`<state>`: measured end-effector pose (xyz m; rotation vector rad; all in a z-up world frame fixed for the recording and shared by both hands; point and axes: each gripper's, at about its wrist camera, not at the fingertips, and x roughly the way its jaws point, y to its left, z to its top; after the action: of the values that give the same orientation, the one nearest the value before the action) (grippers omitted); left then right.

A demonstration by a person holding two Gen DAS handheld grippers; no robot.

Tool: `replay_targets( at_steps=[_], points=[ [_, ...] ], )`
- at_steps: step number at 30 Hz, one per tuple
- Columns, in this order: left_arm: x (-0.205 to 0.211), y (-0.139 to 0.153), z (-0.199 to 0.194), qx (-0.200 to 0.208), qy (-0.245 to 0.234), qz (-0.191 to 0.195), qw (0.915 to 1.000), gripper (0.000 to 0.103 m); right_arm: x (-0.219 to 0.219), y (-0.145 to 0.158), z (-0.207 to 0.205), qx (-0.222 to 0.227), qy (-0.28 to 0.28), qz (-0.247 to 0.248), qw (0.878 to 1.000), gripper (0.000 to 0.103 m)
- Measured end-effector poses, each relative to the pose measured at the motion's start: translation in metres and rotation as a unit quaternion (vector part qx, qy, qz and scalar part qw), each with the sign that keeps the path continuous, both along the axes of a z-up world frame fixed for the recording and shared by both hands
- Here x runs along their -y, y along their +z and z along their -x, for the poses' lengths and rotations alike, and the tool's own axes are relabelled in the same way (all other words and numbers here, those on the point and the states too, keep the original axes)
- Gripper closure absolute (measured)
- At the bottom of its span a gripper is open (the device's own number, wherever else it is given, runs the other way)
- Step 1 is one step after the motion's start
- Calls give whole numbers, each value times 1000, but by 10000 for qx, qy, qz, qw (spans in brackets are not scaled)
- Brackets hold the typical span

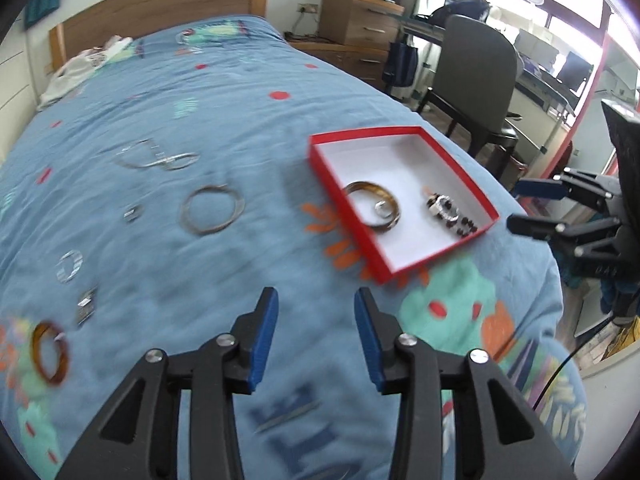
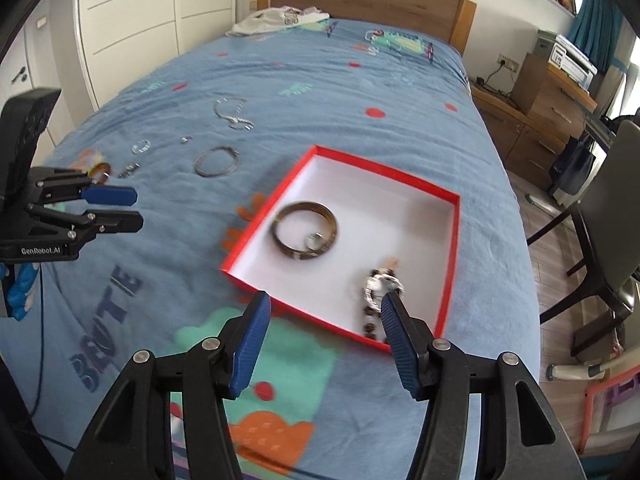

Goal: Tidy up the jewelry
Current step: 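Withdraw both tools from the box toward the remaining jewelry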

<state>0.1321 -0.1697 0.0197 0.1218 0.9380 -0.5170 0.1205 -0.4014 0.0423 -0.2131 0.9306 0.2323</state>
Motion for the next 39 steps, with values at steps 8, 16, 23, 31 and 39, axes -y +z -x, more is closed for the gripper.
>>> replay_targets(
  at_steps=[8, 16, 23, 31, 39],
  points=[
    [-97, 17, 38, 270, 701, 16, 9972, 63, -66, 26, 32, 292, 288, -177, 9990, 45],
    [-188, 27, 61, 570, 1460, 64, 9876, 60, -122, 37, 45, 351, 445, -318, 9979, 45],
    [-238, 24, 66, 735, 1869, 8, 9796, 60, -160, 34, 36, 290, 543, -497, 9969, 45],
    [-272, 2, 55, 538, 2166, 13, 9748, 60, -197, 15, 16, 142, 696, -626, 9955, 45],
    [-278, -20, 37, 396, 2181, -13, 9751, 60, -214, -10, -7, -77, 731, -675, 9950, 47]
  ],
)
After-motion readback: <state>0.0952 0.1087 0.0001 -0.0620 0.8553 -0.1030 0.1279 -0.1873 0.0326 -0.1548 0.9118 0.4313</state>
